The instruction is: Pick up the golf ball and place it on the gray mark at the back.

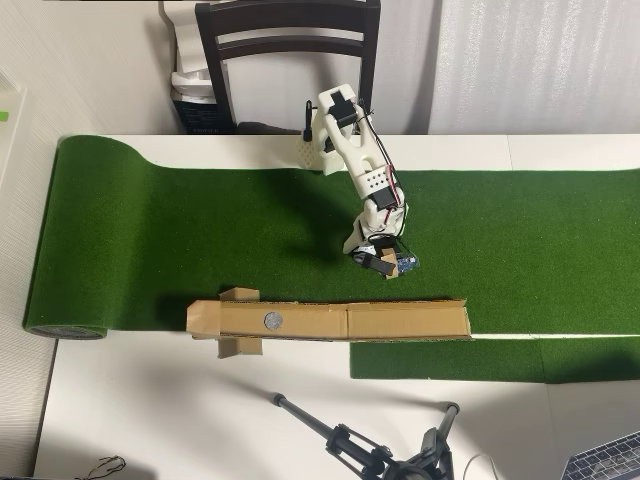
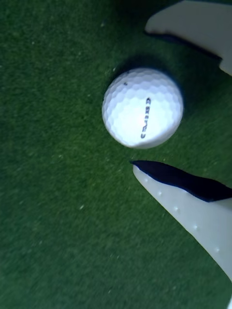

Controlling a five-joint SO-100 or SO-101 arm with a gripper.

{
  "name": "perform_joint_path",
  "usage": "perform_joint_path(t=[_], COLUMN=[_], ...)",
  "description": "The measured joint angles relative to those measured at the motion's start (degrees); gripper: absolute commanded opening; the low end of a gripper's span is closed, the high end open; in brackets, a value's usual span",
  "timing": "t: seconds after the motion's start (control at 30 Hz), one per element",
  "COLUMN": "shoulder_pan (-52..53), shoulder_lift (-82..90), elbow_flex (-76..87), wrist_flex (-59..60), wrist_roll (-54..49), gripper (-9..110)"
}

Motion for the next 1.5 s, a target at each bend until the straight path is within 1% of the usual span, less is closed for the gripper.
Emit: perform_joint_path(t=[0.43,1.03,1.2,1.5], shoulder_pan=[0.00,0.00,0.00,0.26], shoulder_lift=[-5.54,-7.82,-7.82,-7.82], elbow_flex=[-0.35,-0.44,-0.44,-0.44], wrist_flex=[-2.02,-2.02,-2.02,-2.02], wrist_roll=[0.26,0.26,0.26,0.26], gripper=[40,40,33,28])
